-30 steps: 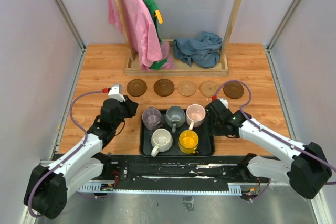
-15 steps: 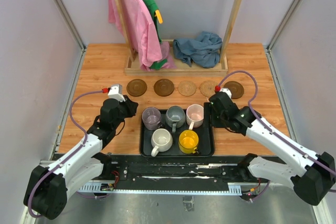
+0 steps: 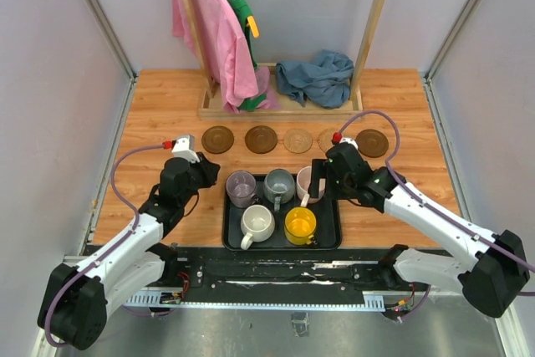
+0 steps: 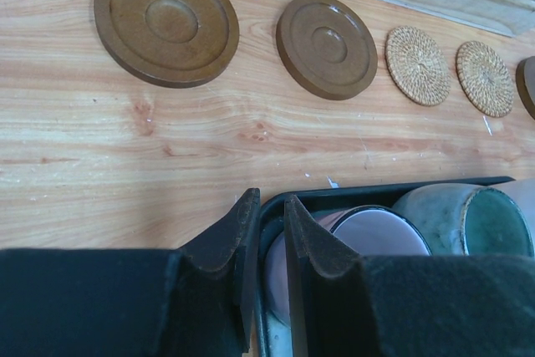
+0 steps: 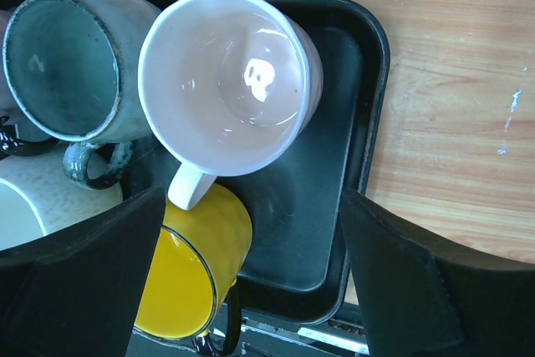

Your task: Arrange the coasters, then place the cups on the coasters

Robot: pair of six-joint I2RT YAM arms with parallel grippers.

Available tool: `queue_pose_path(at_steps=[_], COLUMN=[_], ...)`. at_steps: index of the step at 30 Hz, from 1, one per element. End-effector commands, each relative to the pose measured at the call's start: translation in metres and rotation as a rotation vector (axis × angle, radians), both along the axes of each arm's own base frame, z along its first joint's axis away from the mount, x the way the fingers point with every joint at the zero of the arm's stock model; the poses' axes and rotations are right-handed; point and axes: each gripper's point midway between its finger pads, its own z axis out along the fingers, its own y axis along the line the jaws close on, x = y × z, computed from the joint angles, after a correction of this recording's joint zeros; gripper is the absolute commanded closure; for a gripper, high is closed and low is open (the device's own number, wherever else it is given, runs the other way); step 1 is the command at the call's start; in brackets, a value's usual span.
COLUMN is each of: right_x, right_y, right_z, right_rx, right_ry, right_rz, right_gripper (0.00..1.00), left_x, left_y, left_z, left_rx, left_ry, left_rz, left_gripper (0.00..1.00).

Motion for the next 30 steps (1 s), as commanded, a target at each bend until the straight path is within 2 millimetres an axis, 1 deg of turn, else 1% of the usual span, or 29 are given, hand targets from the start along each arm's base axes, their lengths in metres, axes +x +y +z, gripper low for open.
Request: queue_pose_path(at_steps=[1, 4, 8, 13, 16, 19, 24, 27, 30], right_x=[0.003, 0.002, 0.001, -0.001, -0.003, -0.006, -0.016, -0.022, -0.026], right_y=[0.011, 0.017, 0.027, 0.032, 0.031, 0.023, -0.002, -0.014, -0.025], right_z=[-0.004, -0.011, -0.015, -0.023, -0.028, -0.037, -0.051, -0.052, -0.048], right_rx=[0.003, -0.003, 0.004, -0.007, -0.023, -0.067, -0.162, -0.190, -0.218], right_ry=[0.006, 0.020, 0.023, 0.045, 0.060, 0.083, 0.119, 0.124, 0.118], right_rz=[0.014, 0.031, 0.060, 0.083, 0.081, 0.062, 0.018, 0.000, -0.014], right_gripper=[0.14, 0.15, 0.14, 0.14, 0.15, 0.16, 0.18, 0.19, 0.19], left_x=[-0.001, -0.001, -0.002, -0.002, -0.002, -0.002, -0.002, -0.002, -0.002], left_y=[0.000, 0.000, 0.001, 0.001, 0.001, 0.000, -0.002, -0.003, -0.002], left_z=[0.002, 0.002, 0.001, 0.000, 0.000, -0.002, -0.004, -0.003, -0.003], left_rx=[-0.004, -0.005, -0.006, -0.006, -0.007, -0.009, -0.017, -0.020, -0.021], left_ry=[-0.015, -0.017, -0.014, -0.013, -0.013, -0.012, -0.004, -0.005, -0.005], left_rz=[0.000, 0.001, 0.005, 0.004, 0.004, 0.003, -0.005, -0.007, -0.005], left_gripper=[0.78, 0.78, 0.78, 0.77, 0.78, 0.77, 0.78, 0.78, 0.78])
